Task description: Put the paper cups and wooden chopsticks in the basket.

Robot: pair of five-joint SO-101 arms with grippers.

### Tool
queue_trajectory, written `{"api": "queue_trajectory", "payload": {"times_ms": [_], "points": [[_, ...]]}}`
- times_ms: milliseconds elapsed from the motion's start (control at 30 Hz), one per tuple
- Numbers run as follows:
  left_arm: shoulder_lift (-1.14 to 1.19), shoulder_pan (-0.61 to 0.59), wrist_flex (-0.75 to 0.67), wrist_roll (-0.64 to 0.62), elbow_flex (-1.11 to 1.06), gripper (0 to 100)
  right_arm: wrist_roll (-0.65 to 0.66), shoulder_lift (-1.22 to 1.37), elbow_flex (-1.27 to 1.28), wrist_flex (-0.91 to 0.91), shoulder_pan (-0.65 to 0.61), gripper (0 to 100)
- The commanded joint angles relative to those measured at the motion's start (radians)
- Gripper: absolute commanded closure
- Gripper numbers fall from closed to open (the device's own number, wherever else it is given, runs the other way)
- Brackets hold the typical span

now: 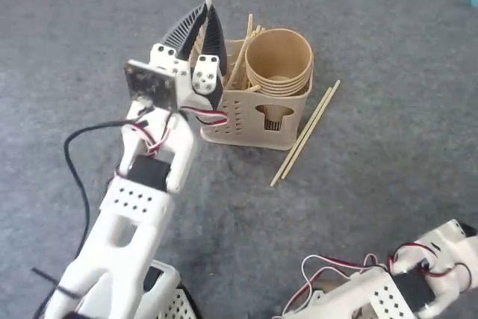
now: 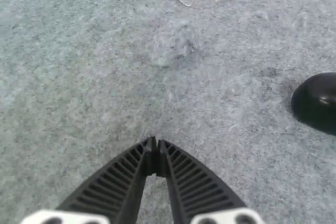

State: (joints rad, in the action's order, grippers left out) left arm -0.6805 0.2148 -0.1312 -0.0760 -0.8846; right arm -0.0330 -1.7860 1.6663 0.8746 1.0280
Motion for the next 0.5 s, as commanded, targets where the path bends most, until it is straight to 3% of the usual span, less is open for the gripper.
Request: {"api": "queue_trajectory", "payload": {"times_ms": [0,167,367,467], "points": [[0.032,-0.035,-0.035,-0.018,0.012,94,0.012,-0.015,0.018,0.005,-0.008,99.1],[0.000,-0.037,0.141,-0.020,0.012,74,0.012,-0.015,0.018,0.008,-0.012,99.1],[-0.241,-0.091,0.425,-0.014,0.010,76,0.012,-0.005,0.018,0.033,-0.104,99.1],[-0.408,-0.150,0.655,-0.014,0.012,77,0.012,-0.005,0.018,0.091,-0.205,99.1]]}}
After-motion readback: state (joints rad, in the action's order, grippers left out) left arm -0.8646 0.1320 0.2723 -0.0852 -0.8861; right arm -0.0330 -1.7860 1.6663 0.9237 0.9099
